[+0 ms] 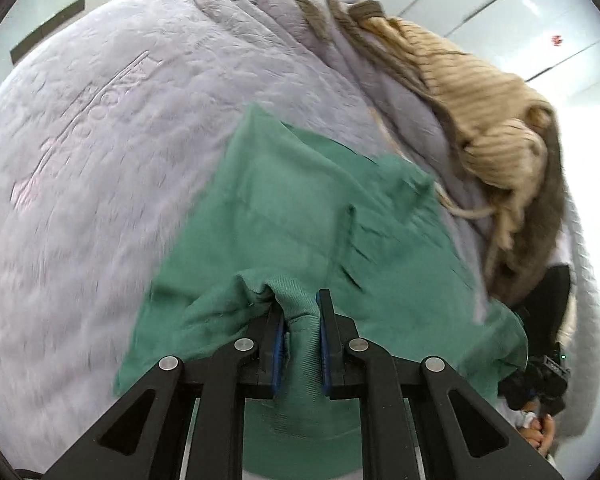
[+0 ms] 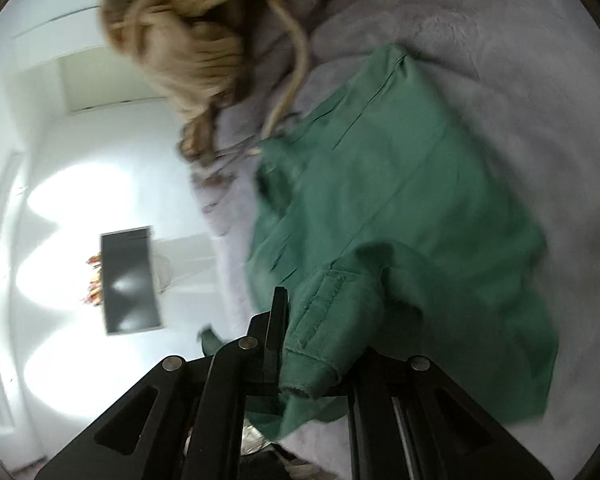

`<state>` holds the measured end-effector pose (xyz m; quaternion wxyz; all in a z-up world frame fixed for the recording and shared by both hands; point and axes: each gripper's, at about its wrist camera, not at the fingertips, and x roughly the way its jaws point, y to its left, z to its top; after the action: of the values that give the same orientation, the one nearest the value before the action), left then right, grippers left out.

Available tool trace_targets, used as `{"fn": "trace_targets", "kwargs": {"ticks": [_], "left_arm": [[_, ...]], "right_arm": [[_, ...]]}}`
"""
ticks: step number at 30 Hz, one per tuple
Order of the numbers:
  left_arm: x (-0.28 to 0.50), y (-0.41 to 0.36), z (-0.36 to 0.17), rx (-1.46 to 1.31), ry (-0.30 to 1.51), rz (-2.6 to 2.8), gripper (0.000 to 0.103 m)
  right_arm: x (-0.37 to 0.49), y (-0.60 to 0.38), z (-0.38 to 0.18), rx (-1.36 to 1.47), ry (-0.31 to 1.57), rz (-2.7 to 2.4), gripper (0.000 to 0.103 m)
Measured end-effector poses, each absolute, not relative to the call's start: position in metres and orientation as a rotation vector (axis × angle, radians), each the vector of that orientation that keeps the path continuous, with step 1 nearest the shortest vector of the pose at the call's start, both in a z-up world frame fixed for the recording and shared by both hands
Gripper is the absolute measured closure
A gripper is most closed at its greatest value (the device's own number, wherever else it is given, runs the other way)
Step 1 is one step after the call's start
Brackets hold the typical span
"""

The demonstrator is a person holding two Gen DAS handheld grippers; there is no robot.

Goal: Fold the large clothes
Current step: 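Lift the hem with both tools and fold it toward the collar, then open both tools and release the hem onto the collar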

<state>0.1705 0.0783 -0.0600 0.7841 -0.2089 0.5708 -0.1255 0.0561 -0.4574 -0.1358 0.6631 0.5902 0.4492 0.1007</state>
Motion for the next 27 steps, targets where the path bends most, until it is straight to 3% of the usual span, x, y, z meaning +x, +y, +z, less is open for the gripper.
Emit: {"fn": "trace_targets", "kwargs": {"ticks": [8,9,10,11,12,13,14,17,27], "left_arm": [[0.215,0.05,-0.095,-0.291,1.265,-0.215,0.086],[0.219,0.049,-0.097,-0.273,1.278,-0.221,0.08],[0.219,0.05,-0.096,-0.268,1.279,-0.233,0.066],[0.22,0.052,-0.094,-0.262,1.268,-0.248,0.058],[0.22,0.054,-0.089,-0.242,1.244,-0.244,0.039],[0.22,0.057,-0.079,-0.199,1.195,-0.225,0.022],[0.217,0.06,-0.07,-0.183,1.163,-0.228,0.019],[0.221,0.065,-0.054,-0.136,1.116,-0.308,0.019],[0.211,-0.009,-0.084,0.304,1.054,-0.476,0.019]], "right_arm": [[0.092,-0.461,-0.177,1.344,1.066,0.147,0.089],[0.093,-0.461,-0.178,1.355,1.063,0.145,0.085],[0.093,-0.462,-0.177,1.366,1.049,0.149,0.082],[0.089,-0.463,-0.173,1.372,1.019,0.155,0.072],[0.088,-0.464,-0.169,1.367,0.991,0.151,0.051],[0.082,-0.466,-0.164,1.356,0.961,0.144,0.037],[0.078,-0.468,-0.157,1.34,0.919,0.136,0.024],[0.066,-0.46,-0.145,1.301,0.89,0.152,0.024],[0.098,-0.368,-0.13,1.069,1.105,0.241,0.025]]}}
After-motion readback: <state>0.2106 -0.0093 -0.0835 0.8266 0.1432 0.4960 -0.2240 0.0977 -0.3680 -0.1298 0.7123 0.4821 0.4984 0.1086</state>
